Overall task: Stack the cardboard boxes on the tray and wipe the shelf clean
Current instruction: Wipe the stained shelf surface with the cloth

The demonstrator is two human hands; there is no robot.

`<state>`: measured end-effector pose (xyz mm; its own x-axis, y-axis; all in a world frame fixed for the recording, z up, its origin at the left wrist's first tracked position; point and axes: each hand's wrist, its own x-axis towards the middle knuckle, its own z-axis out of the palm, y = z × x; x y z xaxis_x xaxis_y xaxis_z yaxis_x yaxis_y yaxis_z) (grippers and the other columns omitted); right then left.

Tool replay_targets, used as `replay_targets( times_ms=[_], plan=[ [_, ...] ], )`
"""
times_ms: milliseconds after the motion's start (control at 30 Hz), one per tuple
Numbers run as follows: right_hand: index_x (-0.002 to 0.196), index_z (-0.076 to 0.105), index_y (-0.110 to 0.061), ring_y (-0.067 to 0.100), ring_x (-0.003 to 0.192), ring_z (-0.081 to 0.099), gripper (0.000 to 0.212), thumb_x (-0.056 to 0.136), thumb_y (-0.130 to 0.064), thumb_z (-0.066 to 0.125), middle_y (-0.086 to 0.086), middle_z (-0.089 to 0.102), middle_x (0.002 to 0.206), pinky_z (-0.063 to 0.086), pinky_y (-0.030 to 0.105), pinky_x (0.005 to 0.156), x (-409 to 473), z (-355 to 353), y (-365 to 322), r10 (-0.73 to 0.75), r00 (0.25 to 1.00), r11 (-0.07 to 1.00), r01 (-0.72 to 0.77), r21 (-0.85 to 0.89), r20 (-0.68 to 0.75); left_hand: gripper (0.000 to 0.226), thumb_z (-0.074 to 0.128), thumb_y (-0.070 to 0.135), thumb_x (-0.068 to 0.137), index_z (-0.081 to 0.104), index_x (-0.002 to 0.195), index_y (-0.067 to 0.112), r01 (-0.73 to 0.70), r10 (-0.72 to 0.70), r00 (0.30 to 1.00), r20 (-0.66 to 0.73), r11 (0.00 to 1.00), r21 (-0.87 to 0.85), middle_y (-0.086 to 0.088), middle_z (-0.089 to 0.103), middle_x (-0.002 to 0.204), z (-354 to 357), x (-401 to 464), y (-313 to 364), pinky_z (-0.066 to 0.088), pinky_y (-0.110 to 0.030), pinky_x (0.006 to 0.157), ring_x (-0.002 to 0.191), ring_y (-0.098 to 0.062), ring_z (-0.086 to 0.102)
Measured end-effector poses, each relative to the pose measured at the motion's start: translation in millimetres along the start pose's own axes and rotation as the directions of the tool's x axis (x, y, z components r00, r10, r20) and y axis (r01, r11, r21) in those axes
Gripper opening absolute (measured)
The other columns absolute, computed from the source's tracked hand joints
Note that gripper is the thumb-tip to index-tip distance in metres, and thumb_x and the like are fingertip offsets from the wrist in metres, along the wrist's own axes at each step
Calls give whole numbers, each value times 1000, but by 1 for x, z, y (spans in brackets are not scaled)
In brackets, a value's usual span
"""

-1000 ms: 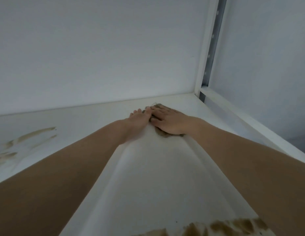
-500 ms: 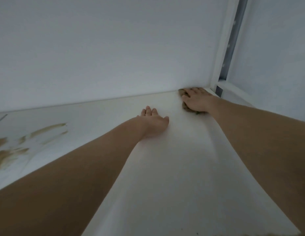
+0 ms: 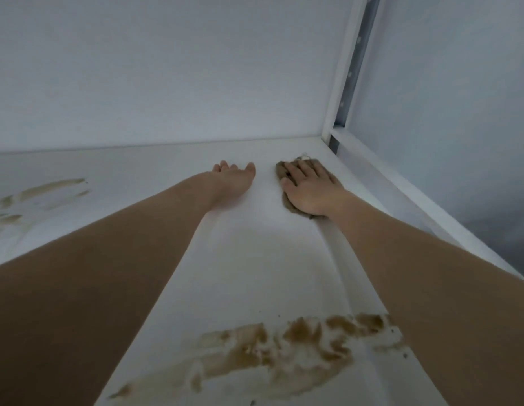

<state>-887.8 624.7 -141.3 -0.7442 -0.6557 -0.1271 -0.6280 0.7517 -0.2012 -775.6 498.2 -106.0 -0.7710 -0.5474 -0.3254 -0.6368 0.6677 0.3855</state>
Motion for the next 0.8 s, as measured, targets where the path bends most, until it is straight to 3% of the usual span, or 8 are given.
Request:
replay_targets(
  times_ms=[233, 333, 500, 667, 800],
  plan=[
    [154, 8, -38, 14, 149, -9, 55, 101, -50, 17, -12, -1, 163, -2, 41, 121, -36, 16, -41, -252, 968, 968, 252, 11, -11, 65, 7, 52, 100, -1, 153, 15, 11, -4, 999, 46, 989, -148, -5, -13, 159, 13, -31, 2, -11, -38, 116, 146, -15, -16],
    [153, 9, -40, 12, 149, -7, 55, 100, -52, 18, -13, 1, 162, 0, 40, 121, -45, 13, -26, -277, 961, 961, 277, 8, 10, 66, 8, 52, 100, -1, 153, 13, 32, -26, 999, 47, 991, -130, -4, -13, 159, 15, -40, -2, -10, -37, 116, 146, -15, -14],
    [153, 4, -38, 12, 149, -10, 55, 101, -51, 15, -13, -3, 162, -3, 38, 121, -63, -1, 33, -63, 998, 998, 63, -13, 6, 63, 12, 48, 101, 1, 152, 11, 41, -23, 996, 83, 975, -219, -3, -4, 160, 14, -58, -8, -5, -33, 116, 147, -14, -5],
    [154, 0, -33, 27, 149, 0, 57, 101, -48, 14, -4, -7, 163, 6, 50, 120, -85, -3, 68, 213, 977, 974, -213, 76, 2, 66, 14, 49, 101, 4, 152, 9, 43, -34, 998, 52, 985, -164, -9, -3, 160, 16, -72, -18, 0, -44, 119, 147, -26, -4],
    [154, -5, -32, 26, 149, -9, 56, 102, -44, 11, -3, -13, 162, -1, 48, 120, -105, 0, 51, 249, 968, 968, -249, 35, 11, 71, 11, 59, 97, -7, 151, 16, 46, -12, 990, 144, 971, -235, 3, -11, 159, 12, -93, -31, -3, -36, 119, 147, -13, -8]
  ],
)
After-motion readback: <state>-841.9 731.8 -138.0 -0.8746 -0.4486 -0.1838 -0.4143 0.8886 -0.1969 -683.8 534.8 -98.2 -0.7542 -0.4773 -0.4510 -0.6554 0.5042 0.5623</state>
